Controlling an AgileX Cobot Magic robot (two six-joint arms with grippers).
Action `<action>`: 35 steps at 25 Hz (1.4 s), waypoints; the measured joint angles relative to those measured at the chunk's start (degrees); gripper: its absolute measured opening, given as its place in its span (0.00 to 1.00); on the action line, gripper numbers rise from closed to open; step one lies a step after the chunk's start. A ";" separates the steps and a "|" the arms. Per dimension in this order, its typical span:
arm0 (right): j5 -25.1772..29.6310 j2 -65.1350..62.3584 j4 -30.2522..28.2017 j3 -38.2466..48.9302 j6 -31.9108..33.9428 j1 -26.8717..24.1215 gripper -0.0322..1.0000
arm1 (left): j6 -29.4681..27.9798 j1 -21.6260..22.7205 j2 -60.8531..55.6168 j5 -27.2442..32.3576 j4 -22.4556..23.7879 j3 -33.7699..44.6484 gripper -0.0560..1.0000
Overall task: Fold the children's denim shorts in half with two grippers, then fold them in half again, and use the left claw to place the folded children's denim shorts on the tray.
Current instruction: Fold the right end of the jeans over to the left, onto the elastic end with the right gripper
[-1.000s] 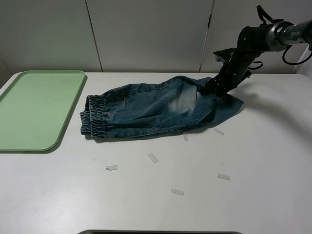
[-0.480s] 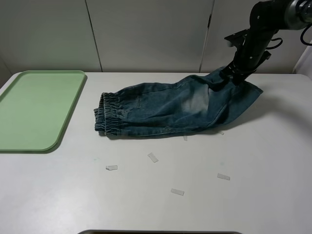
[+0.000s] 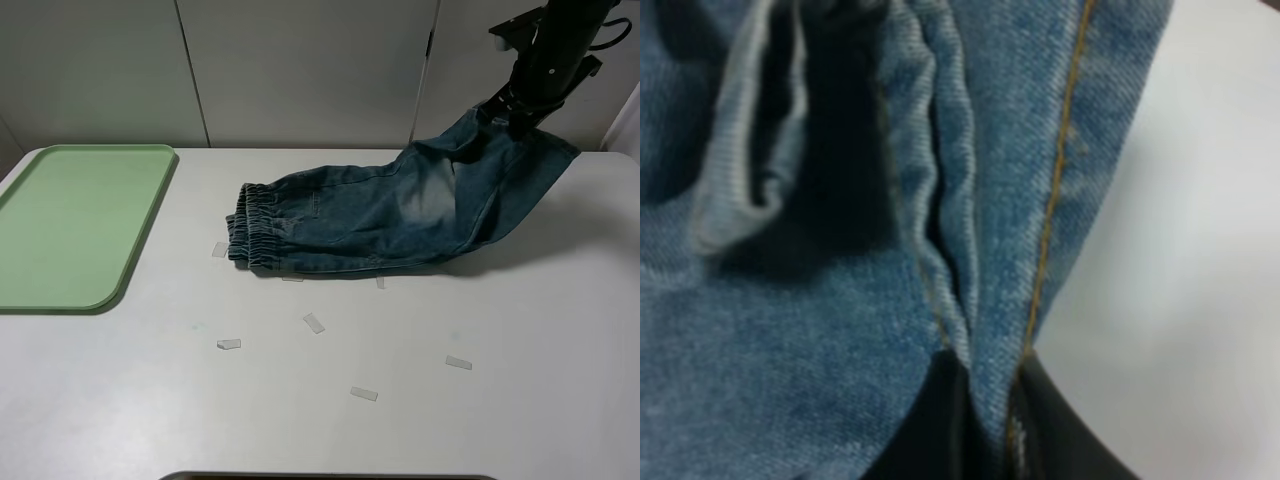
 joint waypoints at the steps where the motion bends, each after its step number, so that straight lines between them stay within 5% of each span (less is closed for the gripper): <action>1: 0.56 -0.86 -0.21 0.00 0.11 0.00 0.04 | 0.00 0.00 0.00 0.00 0.00 0.00 0.91; 17: 10.88 -11.37 -4.68 0.00 0.14 0.00 0.04 | 0.00 0.00 0.00 0.00 0.00 0.00 0.91; 28: 12.42 -14.79 -8.54 0.00 0.14 0.00 0.04 | 0.00 0.00 0.00 0.00 0.00 0.00 0.91; 35: 12.47 -14.79 -5.22 0.00 1.94 0.00 0.04 | 0.00 0.00 0.00 0.00 0.00 0.00 0.91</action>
